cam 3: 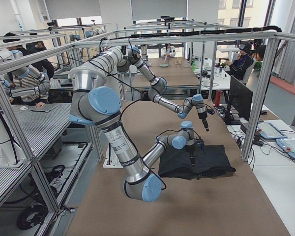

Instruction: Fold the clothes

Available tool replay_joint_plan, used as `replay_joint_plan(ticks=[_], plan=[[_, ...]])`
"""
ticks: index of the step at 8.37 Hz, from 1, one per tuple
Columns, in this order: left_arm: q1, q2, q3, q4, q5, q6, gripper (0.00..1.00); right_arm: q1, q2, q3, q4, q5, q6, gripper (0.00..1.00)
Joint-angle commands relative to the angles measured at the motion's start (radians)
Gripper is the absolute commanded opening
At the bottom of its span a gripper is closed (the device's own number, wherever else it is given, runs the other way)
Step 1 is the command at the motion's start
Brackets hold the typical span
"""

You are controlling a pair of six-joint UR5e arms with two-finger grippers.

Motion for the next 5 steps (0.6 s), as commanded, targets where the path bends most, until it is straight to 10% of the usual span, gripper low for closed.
replay_joint_plan(ticks=[1,5], plan=[[0.0,0.009,-0.004,-0.002,0.0,0.001,0.95,-0.109,-0.002,0.02,-0.001,-0.019,0.165,0.91],[0.0,0.015,-0.005,-0.017,0.0,-0.002,0.95,-0.149,-0.108,0.011,0.068,-0.093,0.093,0.92]])
